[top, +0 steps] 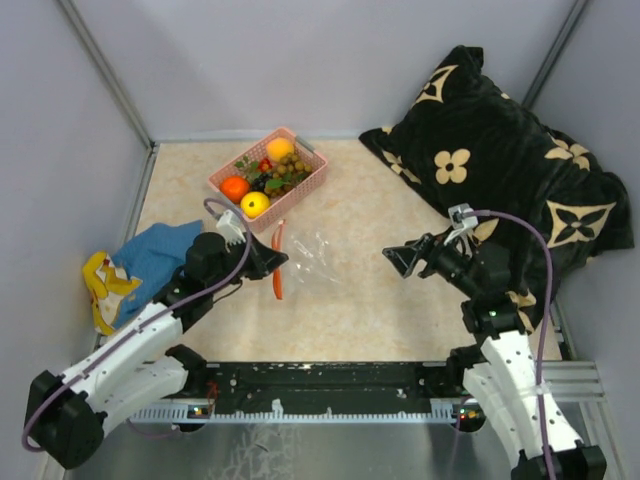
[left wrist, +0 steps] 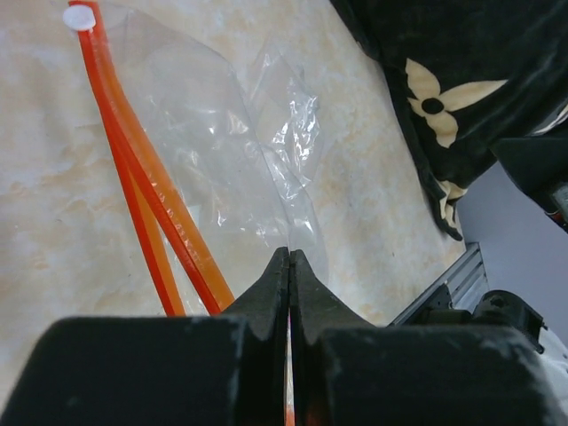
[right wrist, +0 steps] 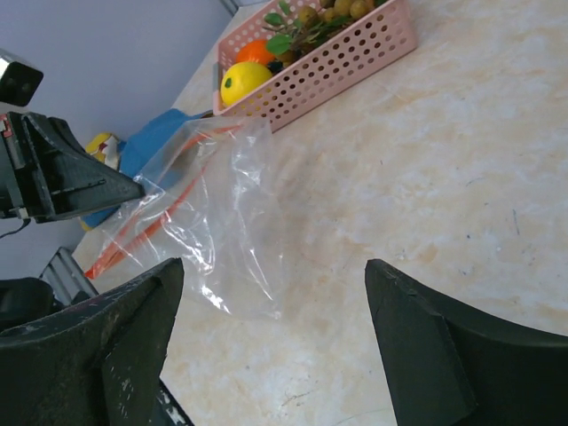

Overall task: Place the food in the zip-top bag and seal the zipper
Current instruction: Pick up the zipper food storage bag at the center of the board, then open the zipper of the food storage bag at the center of the board.

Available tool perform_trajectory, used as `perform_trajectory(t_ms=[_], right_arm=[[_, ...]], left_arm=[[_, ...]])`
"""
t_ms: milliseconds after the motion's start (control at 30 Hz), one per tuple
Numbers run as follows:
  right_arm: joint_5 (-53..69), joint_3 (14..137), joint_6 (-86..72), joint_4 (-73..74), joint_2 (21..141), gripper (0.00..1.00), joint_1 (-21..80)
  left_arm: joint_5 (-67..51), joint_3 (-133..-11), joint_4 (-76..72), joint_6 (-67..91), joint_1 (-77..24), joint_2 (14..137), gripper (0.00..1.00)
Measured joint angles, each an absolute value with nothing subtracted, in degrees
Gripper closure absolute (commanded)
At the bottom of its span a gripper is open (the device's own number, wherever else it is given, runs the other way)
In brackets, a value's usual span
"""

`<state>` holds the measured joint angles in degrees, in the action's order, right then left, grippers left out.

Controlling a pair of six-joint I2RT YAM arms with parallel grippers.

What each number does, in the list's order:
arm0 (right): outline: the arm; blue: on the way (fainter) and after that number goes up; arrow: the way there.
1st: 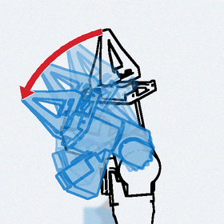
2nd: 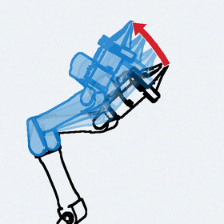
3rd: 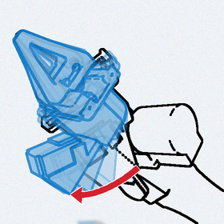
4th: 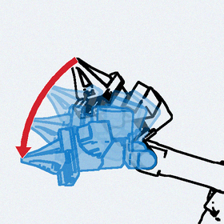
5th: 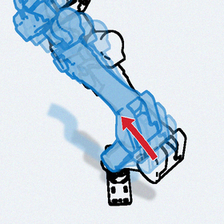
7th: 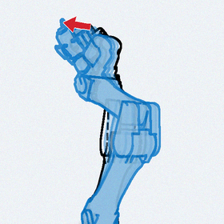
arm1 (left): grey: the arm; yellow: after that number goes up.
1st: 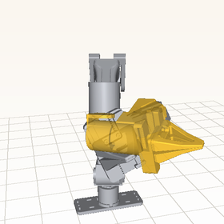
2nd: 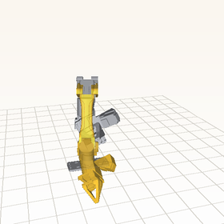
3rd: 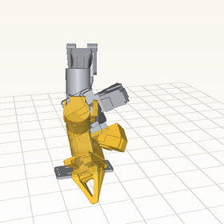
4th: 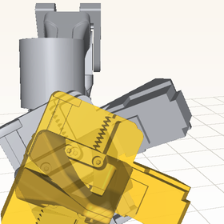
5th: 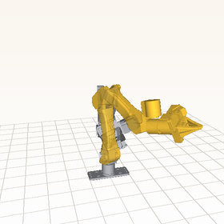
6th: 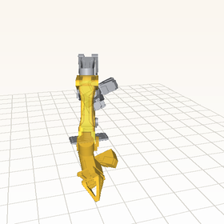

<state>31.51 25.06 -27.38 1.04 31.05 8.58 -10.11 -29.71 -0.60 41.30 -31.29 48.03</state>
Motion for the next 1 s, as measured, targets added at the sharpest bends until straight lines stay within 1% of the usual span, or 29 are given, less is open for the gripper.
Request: perform_trajectory(t_ms=[133, 300, 433, 667, 1000], right_arm=[[31.35, 25.06, -29.04, -3.77, 37.5, 0.18, 12.73], [26.85, 25.3, -28.77, -7.44, 47.11, 0.2, 24.03], [22.33, 25.89, -28.36, -9.67, 52.47, 0.21, 30.98], [14.87, 26.13, -28.12, -14.37, 54.54, 0.23, 38.96], [9.21, 26.63, -28.14, -19.05, 59.11, 0.29, 45.23]], left_arm=[[-6.7, -31.88, -1.72, 40.82, -36.01, 53.65, 1.0], [-0.25, -36.05, -2.42, 39.79, -42.63, 59.24, 1.0], [5.32, -38.76, -3.16, 39.42, -46.65, 62.22, 1.0], [10.39, -39.72, -5.1, 39.42, -50.19, 66.85, 1.0], [12.25, -40.8, -7.97, 40.56, -52.03, 71.7, 1.0]])
